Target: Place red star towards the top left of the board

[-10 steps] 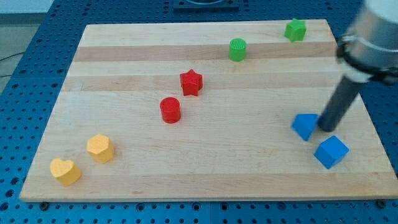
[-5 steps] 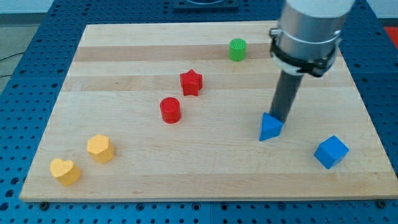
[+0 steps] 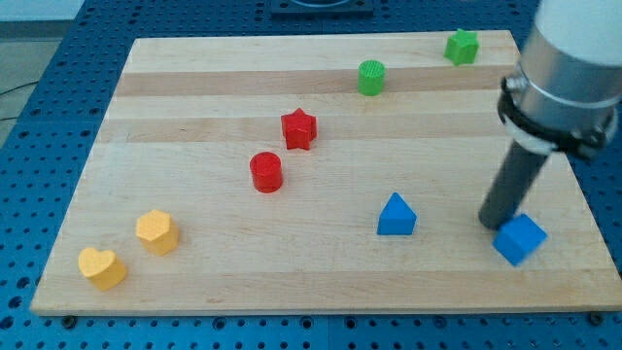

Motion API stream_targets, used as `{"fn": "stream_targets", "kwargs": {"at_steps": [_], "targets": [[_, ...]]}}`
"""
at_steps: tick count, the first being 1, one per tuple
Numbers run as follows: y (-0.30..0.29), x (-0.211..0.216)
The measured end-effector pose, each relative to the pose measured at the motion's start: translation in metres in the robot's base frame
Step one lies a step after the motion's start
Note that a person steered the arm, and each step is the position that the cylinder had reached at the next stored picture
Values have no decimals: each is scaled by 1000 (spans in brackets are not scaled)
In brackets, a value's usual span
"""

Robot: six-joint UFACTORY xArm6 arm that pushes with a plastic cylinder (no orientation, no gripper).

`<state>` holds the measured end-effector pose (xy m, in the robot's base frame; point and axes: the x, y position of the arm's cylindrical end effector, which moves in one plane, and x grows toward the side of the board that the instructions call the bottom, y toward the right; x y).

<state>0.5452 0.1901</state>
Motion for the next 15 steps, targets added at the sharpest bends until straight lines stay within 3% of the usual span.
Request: {"fn": "stream_targets", "kwargs": {"at_steps": [1, 2, 4, 5, 6, 7, 8, 9, 10, 11, 12, 13, 14, 15], "targets": [[9, 10], [-17, -34], [-134, -121], [-226, -144], [-240, -136], [-304, -169], [-335, -230], [-366, -246], [-376, -206], [-428, -228], [-394, -266], [-365, -219], [-264, -133], [-195, -83]]}}
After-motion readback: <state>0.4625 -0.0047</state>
